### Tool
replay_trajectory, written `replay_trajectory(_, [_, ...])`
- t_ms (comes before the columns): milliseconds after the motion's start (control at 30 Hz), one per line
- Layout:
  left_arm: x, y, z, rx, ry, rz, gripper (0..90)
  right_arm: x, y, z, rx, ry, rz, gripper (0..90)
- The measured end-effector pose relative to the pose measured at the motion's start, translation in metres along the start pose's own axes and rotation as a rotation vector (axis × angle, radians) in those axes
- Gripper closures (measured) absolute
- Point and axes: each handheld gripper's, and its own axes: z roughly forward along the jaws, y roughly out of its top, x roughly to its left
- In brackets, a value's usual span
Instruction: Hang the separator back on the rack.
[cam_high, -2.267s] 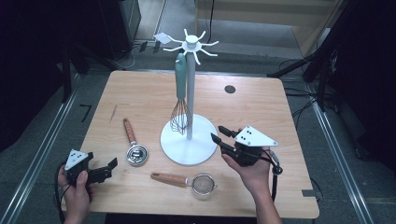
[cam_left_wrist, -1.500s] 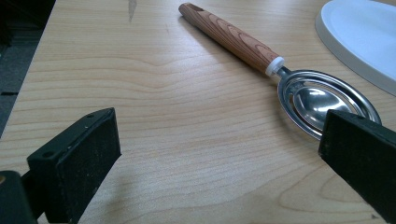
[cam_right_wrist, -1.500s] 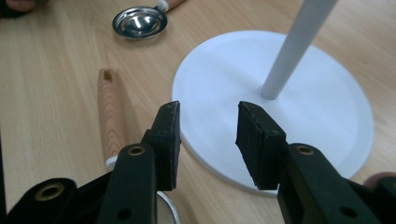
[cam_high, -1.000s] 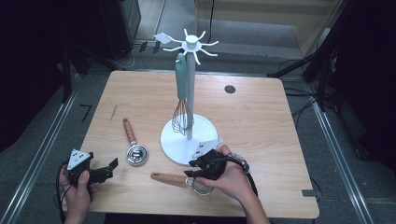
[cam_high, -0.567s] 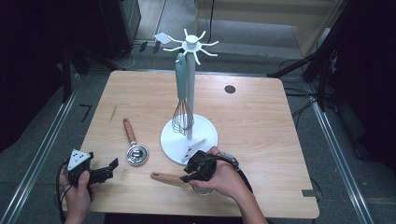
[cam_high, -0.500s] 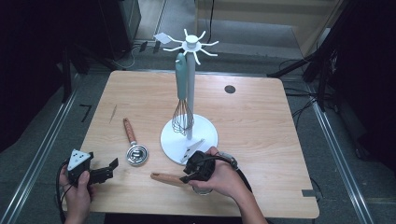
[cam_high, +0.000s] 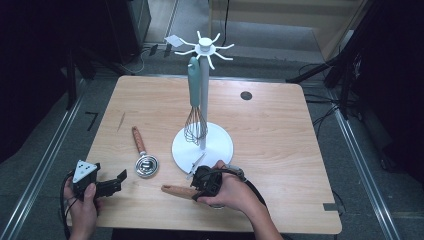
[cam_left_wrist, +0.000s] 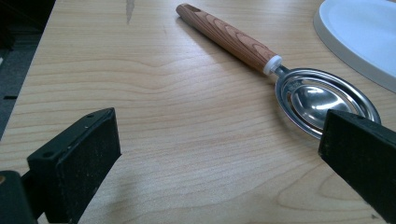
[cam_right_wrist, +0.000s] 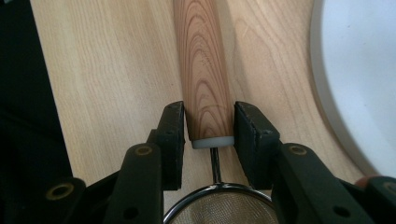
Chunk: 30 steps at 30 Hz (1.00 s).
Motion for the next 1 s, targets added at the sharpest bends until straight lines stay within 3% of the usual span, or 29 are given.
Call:
replay_trajectory(67, [0.000, 0.000, 0.000, 0.001, 0.001, 0.001, 0.0, 0.001, 0.001, 0.002, 0.008, 0.003, 0.009, 65.7])
replay_trajectory(233, [0.000, 0.000, 0.000, 0.002, 0.002, 0.001, 0.0, 0.006, 0.001, 0.002, 0.019, -0.041, -0.048, 70.7])
replay_trajectory(400, [0.000, 0.000, 0.000, 0.000, -0.001, -0.001, 0.0, 0.006, -0.002, -0.002, -0.003, -0.090, -0.036, 71.0])
replay_trajectory(533, [0.000, 0.000, 0.000, 0.000, -0.002, -0.003, 0.0, 0.004, -0.008, -0.011, -0.060, -0.080, -0.012, 71.0])
replay_trajectory(767, [0.001, 0.000, 0.000, 0.000, -0.005, -0.004, 0.0, -0.004, -0.024, -0.027, -0.131, -0.136, 0.055, 71.1])
replay_trajectory(1000, [0.001, 0.000, 0.000, 0.000, -0.006, -0.004, 0.0, -0.014, -0.045, -0.045, -0.197, -0.160, 0.120, 71.1])
